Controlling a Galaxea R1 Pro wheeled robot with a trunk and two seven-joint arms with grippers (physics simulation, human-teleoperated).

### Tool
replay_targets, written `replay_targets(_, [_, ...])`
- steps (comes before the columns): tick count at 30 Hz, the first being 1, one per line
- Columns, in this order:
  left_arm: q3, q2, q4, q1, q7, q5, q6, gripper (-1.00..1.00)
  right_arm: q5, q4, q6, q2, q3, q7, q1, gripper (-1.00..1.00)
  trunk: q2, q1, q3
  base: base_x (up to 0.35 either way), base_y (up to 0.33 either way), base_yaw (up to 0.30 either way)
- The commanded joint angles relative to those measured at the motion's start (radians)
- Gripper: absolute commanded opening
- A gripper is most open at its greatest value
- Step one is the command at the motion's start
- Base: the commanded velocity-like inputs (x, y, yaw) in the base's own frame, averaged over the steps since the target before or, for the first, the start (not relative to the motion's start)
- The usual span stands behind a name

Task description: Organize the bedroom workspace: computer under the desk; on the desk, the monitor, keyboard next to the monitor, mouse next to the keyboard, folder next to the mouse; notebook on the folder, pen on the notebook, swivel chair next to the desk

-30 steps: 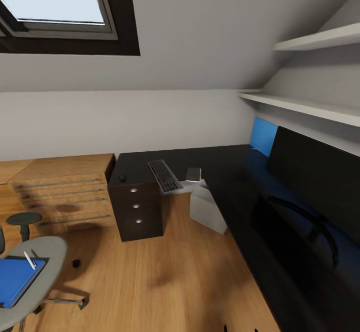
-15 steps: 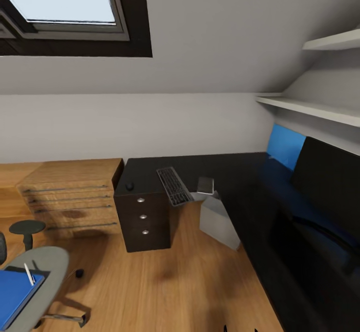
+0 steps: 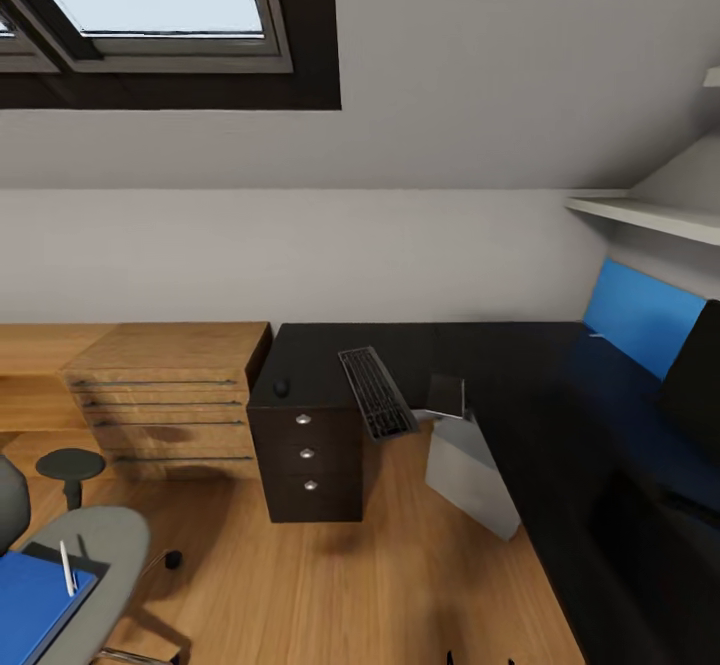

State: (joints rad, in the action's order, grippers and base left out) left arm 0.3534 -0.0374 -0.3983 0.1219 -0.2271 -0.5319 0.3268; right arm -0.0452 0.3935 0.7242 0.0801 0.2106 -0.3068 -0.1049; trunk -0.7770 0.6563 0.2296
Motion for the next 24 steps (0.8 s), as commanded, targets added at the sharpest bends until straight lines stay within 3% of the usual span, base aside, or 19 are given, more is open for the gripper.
replay_targets(1, [0.009, -0.001, -0.001, 0.001, -0.008, -0.005, 0.003, 1.0, -0.004, -0.001, 0.003, -0.002, 0.008, -0.008, -0.001, 1.0, -0.001, 0.001, 0.001, 0.322, 0.0, 0.038])
replay_targets(7, [0.009, -0.001, -0.001, 0.001, -0.008, -0.003, 0.005, 1.0, -0.002, -0.001, -0.002, -0.003, 0.009, -0.006, -0.001, 1.0, -0.001, 0.001, 0.002, 0.322, 0.031, 0.009])
replay_targets(19, [0.009, 0.0, -0.001, 0.001, -0.007, -0.002, 0.005, 1.0, -0.004, -0.001, 0.0, 0.001, 0.009, -0.007, -0.001, 1.0, -0.001, 0.001, 0.002, 0.294, 0.208, 0.0])
replay_targets(24, [0.01, 0.0, -0.001, 0.001, -0.004, -0.002, 0.005, 1.0, -0.004, -0.001, 0.0, -0.001, 0.009, -0.008, -0.001, 1.0, -0.001, 0.001, 0.002, 0.106, 0.093, 0.0])
